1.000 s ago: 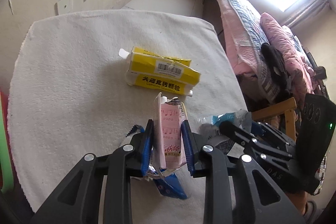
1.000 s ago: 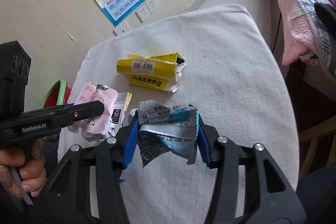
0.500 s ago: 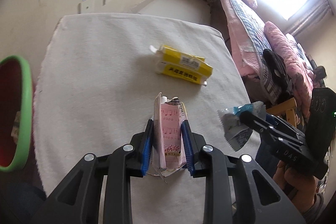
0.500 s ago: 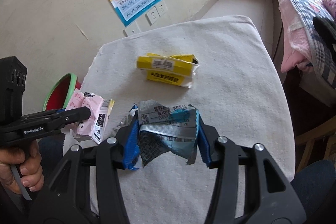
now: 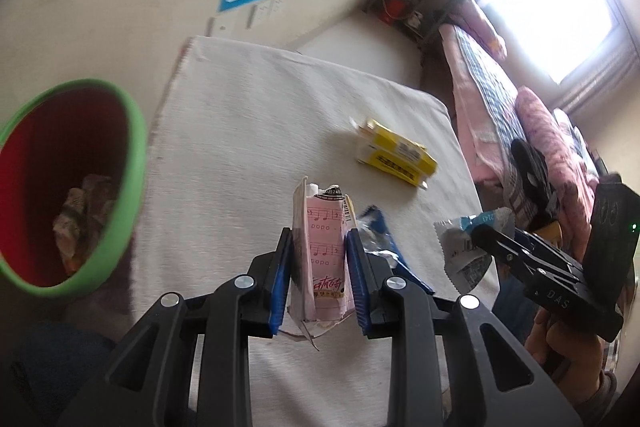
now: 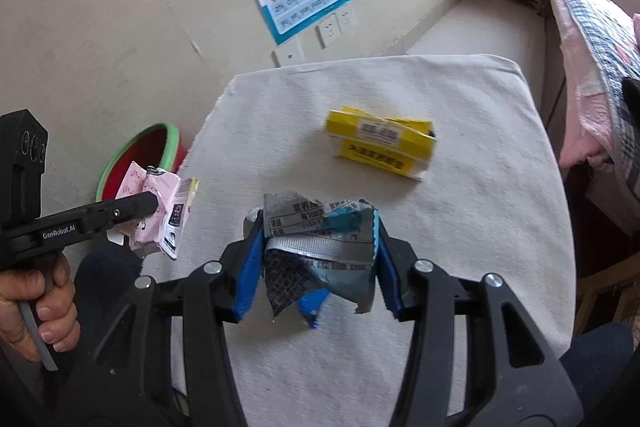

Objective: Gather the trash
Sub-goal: 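Carry the pink and blue-white wrappers over the red bucket and open both tools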

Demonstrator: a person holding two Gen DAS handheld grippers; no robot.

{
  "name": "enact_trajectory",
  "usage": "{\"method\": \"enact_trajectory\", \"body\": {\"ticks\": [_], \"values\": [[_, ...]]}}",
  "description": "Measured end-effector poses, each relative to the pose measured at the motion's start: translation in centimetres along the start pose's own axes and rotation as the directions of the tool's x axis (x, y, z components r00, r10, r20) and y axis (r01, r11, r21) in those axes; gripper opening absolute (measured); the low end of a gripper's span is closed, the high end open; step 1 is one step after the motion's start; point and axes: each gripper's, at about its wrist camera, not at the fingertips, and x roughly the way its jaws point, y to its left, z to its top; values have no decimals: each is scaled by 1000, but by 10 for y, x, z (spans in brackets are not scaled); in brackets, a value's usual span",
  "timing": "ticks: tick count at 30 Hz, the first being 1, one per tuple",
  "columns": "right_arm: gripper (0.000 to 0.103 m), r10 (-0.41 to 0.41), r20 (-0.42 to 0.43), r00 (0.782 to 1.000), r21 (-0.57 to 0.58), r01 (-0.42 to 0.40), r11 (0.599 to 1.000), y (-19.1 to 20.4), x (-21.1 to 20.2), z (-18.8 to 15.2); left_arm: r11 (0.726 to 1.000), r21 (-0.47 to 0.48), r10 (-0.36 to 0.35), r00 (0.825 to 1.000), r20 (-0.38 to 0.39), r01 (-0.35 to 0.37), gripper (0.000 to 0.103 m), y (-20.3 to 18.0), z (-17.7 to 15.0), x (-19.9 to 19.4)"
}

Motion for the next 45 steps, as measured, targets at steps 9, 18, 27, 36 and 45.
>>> {"method": "enact_trajectory", "body": {"ticks": [9, 18, 27, 36, 45], "values": [[48, 54, -1, 999, -118, -53, 992, 59, 20, 28, 993, -107, 69, 993, 98, -58, 25, 62, 11, -48], [48, 149, 0, 989, -194, -146, 970, 135, 42, 52, 976, -189, 135, 979, 152, -106, 25, 118, 12, -88], [48, 205, -31, 978, -289, -205, 935, 203, 64, 61, 960, -249, 171, 971, 167, -126, 25, 161, 8, -104], [48, 237, -54, 970, -332, -241, 912, 246, 87, 75, 943, -302, 197, 967, 164, -141, 25, 202, 4, -110], [48, 251, -90, 964, -358, -266, 895, 274, 112, 74, 940, -301, 214, 965, 149, -162, 26, 221, 8, -109]]}}
